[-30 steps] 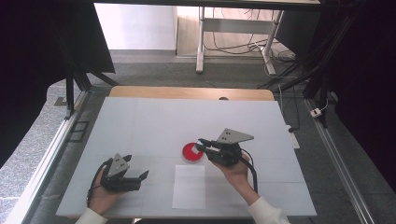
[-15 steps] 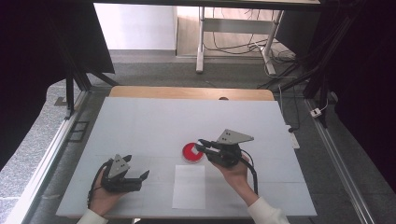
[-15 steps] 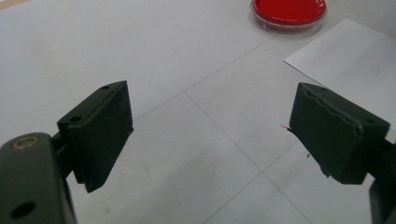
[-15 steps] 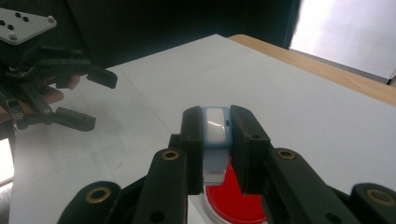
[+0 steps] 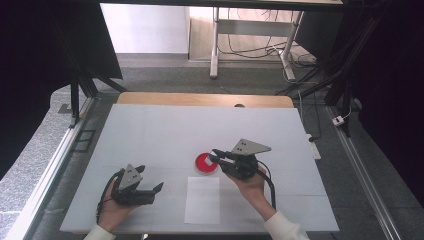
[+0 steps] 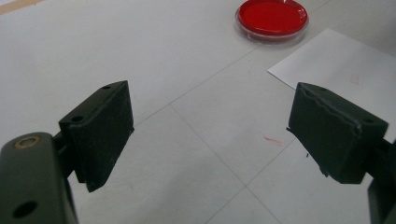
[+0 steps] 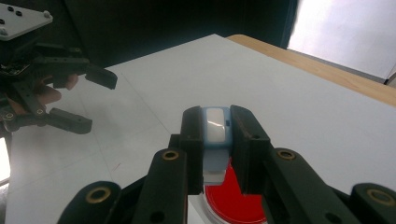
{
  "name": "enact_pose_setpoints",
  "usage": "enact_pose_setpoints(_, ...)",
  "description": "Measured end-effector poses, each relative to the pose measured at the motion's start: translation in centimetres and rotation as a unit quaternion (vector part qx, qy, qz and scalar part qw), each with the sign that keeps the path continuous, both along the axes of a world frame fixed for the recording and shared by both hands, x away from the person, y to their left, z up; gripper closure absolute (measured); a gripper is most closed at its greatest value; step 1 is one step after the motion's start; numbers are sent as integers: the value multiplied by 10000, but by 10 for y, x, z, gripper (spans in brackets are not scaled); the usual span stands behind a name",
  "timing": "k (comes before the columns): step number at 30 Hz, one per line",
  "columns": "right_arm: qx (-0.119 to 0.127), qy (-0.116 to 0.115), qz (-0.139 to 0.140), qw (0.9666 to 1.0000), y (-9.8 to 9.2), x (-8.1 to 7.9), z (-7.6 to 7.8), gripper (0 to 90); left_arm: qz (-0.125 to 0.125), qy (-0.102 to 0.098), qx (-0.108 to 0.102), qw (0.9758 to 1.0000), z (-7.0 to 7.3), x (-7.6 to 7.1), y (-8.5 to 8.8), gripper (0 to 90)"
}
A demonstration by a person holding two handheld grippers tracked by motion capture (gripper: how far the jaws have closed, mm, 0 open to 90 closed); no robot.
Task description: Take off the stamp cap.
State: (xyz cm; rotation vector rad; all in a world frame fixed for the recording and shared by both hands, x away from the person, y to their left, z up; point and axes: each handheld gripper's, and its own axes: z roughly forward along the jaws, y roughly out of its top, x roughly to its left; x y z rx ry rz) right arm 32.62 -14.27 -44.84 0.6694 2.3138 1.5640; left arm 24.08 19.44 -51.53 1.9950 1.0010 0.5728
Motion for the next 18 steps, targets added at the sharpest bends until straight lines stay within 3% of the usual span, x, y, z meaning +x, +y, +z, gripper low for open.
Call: enact_pose_setpoints(18,43,-7,-16,10000,1,-1,-1,750,-154,-79,-5,9999,8,11,-24,144)
